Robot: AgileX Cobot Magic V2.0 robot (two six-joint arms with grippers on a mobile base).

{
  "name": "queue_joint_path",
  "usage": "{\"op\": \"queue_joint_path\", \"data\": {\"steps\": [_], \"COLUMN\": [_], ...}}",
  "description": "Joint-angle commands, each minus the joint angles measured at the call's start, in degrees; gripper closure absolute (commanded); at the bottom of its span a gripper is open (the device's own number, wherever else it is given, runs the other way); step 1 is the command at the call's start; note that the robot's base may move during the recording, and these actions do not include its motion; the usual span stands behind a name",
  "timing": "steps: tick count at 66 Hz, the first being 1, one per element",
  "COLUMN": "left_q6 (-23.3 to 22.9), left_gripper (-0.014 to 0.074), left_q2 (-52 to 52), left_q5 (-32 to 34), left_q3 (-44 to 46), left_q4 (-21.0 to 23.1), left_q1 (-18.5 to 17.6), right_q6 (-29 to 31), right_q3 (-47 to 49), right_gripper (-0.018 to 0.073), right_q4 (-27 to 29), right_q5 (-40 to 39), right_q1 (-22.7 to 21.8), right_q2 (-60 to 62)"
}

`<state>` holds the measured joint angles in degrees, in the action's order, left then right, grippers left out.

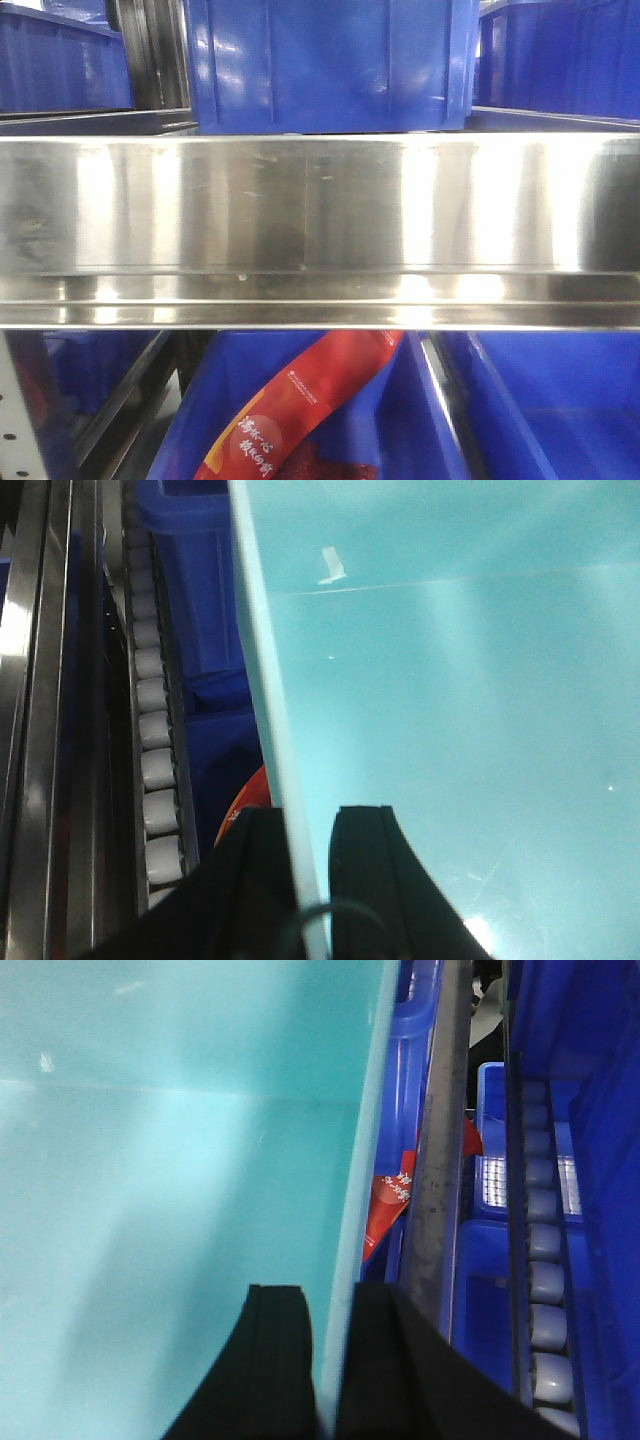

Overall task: Fetch blue bin and place on conveyor start
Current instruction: 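Hold the bin in both grippers and back away from the rack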

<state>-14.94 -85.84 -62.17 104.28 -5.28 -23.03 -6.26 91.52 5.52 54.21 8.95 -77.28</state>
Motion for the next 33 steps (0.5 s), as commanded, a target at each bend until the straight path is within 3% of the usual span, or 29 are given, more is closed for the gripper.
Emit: {"op": "queue_joint_path", "data": {"steps": [1,15,33], "left_q6": [1.0,1.0,1.0], "left_gripper": [0.0708,0.0708,0.0708], "left_q2": [1.0,0.9,0.9], "left_q5": [1.6,2.4,8.8], "left_q3": [0.7,0.7,0.7], "left_q4": [0.0,-0.3,-0.3], "left_q1": [-0.3,-0.3,-0.3], "right_q6": [1.0,1.0,1.0], "right_q3": [0.5,0.5,0.5], "right_gripper": [0.0712,0.0712,0.0712], "right_q4": [-1.3,-1.3,-1.3], "right_q5": [-2.3,-2.3,-2.4], "right_q1": [-0.1,-0.1,-0.1], "right_q2": [0.7,0.7,0.7]}}
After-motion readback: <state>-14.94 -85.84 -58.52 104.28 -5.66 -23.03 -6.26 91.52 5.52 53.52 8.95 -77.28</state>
